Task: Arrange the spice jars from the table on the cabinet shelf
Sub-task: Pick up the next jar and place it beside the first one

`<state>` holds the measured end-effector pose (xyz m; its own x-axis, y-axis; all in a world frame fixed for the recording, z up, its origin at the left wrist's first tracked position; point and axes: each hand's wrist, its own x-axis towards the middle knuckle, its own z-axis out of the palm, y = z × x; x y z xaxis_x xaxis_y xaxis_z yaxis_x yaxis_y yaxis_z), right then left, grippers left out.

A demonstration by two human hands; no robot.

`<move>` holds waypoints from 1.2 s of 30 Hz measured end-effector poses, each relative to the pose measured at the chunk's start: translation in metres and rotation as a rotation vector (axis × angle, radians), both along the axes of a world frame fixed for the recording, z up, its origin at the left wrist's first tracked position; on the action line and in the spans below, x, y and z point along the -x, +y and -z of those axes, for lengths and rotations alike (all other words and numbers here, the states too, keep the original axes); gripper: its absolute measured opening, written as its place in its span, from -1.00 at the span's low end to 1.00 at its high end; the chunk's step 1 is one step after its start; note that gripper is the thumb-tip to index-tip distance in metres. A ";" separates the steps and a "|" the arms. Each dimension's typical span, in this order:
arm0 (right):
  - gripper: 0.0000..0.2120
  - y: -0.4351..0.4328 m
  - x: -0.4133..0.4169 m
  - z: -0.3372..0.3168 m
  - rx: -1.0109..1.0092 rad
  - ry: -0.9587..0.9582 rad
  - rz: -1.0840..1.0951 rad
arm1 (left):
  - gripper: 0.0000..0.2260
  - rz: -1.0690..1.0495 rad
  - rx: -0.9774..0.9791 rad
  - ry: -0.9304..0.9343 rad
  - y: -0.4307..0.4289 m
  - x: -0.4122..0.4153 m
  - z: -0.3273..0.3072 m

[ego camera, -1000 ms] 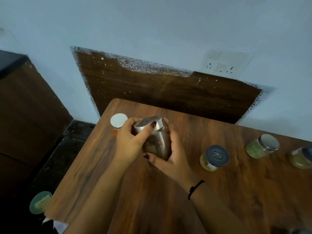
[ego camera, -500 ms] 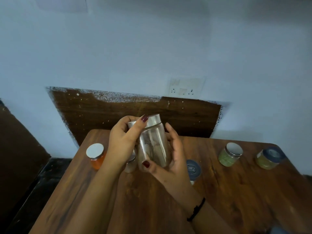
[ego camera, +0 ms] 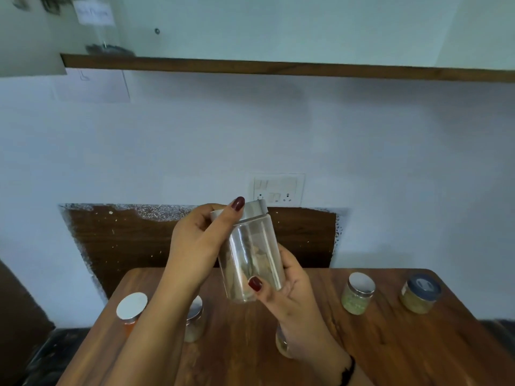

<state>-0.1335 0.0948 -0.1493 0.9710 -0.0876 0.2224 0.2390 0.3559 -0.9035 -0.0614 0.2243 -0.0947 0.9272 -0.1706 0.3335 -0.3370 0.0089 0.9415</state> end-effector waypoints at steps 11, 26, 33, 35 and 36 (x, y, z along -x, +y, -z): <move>-0.12 -0.007 0.012 -0.014 -0.069 -0.091 0.016 | -0.31 0.169 0.164 0.300 -0.010 0.015 0.005; -0.27 -0.012 0.014 -0.012 -0.169 -0.048 0.055 | -0.45 0.177 0.253 0.320 -0.024 0.028 0.024; -0.03 -0.011 0.016 -0.017 -0.289 -0.014 -0.001 | -0.55 0.256 0.292 0.319 -0.025 0.034 0.019; -0.04 -0.011 0.017 -0.016 -0.417 -0.006 -0.064 | -0.54 0.303 0.325 0.331 -0.026 0.035 0.019; -0.09 -0.012 0.017 -0.016 -0.484 -0.009 -0.115 | -0.52 0.340 0.352 0.338 -0.026 0.035 0.020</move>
<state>-0.1503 0.0833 -0.1333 0.9786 -0.0755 0.1913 0.1808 0.7586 -0.6259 -0.0967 0.1981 -0.1146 0.9044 -0.4094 0.1200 0.0573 0.3952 0.9168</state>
